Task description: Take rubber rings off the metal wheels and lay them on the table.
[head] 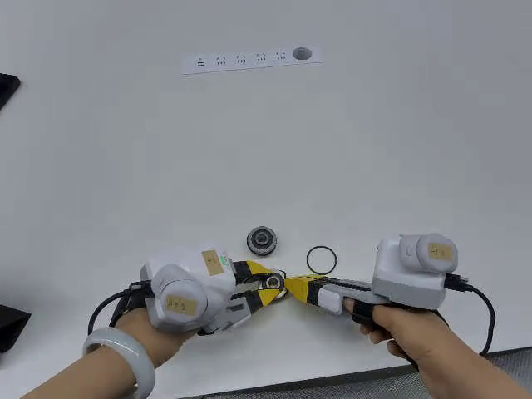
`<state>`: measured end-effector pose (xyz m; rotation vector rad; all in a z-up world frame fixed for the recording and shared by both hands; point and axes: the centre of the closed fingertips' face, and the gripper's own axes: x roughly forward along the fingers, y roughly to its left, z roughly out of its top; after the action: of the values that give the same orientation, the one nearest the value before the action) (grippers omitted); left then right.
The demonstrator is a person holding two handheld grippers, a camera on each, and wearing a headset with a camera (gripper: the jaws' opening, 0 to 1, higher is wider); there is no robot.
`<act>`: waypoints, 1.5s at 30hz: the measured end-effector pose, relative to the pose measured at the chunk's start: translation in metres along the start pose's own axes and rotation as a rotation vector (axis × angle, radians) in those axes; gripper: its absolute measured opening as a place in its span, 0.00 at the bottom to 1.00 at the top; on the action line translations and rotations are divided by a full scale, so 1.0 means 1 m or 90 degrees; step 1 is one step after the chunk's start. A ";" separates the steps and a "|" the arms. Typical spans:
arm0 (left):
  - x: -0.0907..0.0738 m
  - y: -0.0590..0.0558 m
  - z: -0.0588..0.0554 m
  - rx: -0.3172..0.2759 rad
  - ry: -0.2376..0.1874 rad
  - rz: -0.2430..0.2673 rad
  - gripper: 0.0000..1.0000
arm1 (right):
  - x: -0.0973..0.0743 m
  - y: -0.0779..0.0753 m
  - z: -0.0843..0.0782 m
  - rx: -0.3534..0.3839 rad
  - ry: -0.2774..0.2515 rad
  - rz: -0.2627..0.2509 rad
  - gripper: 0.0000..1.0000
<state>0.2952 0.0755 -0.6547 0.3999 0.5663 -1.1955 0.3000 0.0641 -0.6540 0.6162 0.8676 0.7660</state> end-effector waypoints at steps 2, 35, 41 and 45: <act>0.000 0.000 0.000 0.000 0.000 0.000 0.14 | 0.000 0.001 0.000 0.000 0.000 0.002 0.02; 0.000 -0.001 0.001 0.008 0.000 -0.002 0.14 | 0.003 0.011 0.003 0.010 -0.013 0.023 0.02; 0.000 -0.001 0.002 0.010 0.001 0.001 0.14 | 0.001 0.007 0.001 0.011 -0.012 0.012 0.02; -0.003 -0.002 0.006 0.009 -0.012 0.000 0.15 | 0.001 0.006 0.001 0.012 -0.013 0.009 0.02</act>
<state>0.2938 0.0739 -0.6483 0.4004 0.5416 -1.2023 0.2998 0.0683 -0.6495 0.6463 0.8537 0.7647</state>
